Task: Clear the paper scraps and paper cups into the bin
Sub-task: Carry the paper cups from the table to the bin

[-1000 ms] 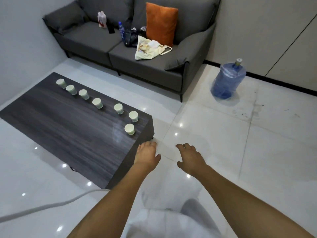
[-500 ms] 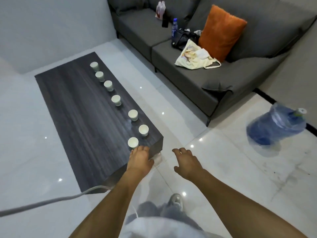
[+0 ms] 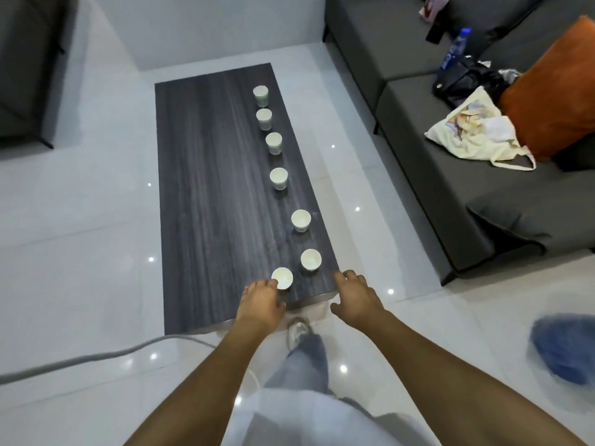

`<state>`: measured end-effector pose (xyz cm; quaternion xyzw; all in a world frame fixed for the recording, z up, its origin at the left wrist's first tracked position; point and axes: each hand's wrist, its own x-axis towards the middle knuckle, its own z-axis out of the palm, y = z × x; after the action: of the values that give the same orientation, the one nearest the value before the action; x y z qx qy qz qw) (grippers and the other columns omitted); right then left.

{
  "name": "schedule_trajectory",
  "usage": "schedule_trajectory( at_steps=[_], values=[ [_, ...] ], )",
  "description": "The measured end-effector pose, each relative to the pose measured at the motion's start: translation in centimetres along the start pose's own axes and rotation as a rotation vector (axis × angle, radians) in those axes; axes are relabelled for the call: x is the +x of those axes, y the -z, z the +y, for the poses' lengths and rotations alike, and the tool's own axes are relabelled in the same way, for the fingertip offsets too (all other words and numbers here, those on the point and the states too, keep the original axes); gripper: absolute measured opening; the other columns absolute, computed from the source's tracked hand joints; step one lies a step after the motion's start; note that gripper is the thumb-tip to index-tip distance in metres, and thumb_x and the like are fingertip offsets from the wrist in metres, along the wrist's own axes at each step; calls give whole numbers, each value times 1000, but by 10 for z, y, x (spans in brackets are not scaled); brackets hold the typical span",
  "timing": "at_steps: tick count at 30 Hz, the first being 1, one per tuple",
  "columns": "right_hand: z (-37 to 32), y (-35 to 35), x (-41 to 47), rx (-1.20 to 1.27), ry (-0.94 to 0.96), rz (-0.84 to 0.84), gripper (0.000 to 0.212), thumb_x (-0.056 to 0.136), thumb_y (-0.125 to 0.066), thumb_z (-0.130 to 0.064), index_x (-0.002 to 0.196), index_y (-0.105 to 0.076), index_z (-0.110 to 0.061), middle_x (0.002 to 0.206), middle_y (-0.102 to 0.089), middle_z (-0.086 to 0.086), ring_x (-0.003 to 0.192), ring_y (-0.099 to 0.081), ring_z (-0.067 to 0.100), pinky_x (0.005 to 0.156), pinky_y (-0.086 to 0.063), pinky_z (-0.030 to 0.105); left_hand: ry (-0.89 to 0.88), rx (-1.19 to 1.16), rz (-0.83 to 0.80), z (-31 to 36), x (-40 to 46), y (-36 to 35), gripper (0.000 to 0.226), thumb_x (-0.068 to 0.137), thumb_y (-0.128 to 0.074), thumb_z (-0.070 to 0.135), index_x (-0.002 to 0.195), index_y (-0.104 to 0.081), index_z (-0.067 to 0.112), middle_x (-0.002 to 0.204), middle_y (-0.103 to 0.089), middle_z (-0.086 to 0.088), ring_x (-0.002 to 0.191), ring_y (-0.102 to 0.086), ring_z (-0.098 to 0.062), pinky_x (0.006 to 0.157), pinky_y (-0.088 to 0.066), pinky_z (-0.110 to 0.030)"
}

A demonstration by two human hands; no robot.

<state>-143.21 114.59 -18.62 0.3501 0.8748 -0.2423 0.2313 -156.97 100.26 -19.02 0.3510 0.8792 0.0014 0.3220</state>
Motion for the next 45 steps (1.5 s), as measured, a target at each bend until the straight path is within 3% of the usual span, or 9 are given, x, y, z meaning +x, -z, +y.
schedule_trajectory(
  at_steps=[12, 17, 22, 27, 30, 33, 37, 45],
  values=[
    [-10, 22, 93, -14, 9, -112, 54, 87, -59, -24, 135, -36, -17, 129, -44, 9, 118, -43, 30, 91, -44, 39, 105, -99, -71, -1, 78, 11, 46, 90, -53, 25, 133, -47, 11, 129, -51, -10, 120, -46, -28, 104, -35, -35],
    [-5, 0, 137, -11, 28, -176, 60, 88, -62, -24, 140, -34, -19, 131, -44, 10, 120, -43, 29, 96, -45, 42, 184, -187, -102, -4, 108, -18, 46, 89, -54, 27, 132, -48, 11, 126, -52, -11, 117, -47, -30, 101, -39, -37],
    [6, -38, 193, 32, 21, -166, 64, 86, -64, -24, 142, -32, -20, 140, -39, 9, 126, -38, 29, 101, -42, 41, 208, -203, -28, -7, 143, -64, 46, 93, -51, 29, 135, -45, 13, 134, -49, -7, 121, -44, -27, 104, -36, -35],
    [18, -90, 248, -73, 130, -65, 71, 85, -66, -26, 144, -29, -22, 148, -32, 8, 135, -31, 29, 110, -36, 41, 168, -174, 14, -6, 191, -116, 61, 94, -51, 39, 147, -26, 21, 152, -29, -6, 140, -25, -27, 115, -25, -39],
    [25, -118, 269, -153, 198, -101, 77, 83, -69, -26, 147, -25, -24, 153, -25, 9, 141, -22, 32, 115, -28, 46, 159, -115, -20, -11, 211, -146, 67, 93, -52, 43, 149, -19, 25, 157, -18, -7, 145, -12, -30, 117, -15, -45],
    [30, -137, 277, -174, 229, -130, 79, 82, -70, -24, 147, -25, -24, 155, -20, 9, 142, -18, 33, 114, -30, 49, 171, -53, -27, -20, 219, -167, 65, 93, -53, 40, 148, -22, 26, 157, -16, -8, 145, -8, -33, 117, -12, -47],
    [37, -148, 272, -136, 238, -171, 75, 82, -71, -11, 144, -31, -22, 153, -23, 7, 139, -23, 31, 107, -42, 44, 180, -76, -9, -25, 214, -182, 62, 93, -58, 29, 146, -26, 24, 156, -18, -6, 144, -15, -31, 114, -26, -45],
    [24, -124, 242, -186, 300, -303, 71, 85, -70, -21, 144, -31, -26, 149, -30, 3, 137, -26, 26, 106, -42, 39, 231, -150, 0, -23, 177, -165, 63, 93, -57, 28, 147, -25, 25, 155, -22, -4, 142, -22, -28, 113, -29, -38]
  ],
)
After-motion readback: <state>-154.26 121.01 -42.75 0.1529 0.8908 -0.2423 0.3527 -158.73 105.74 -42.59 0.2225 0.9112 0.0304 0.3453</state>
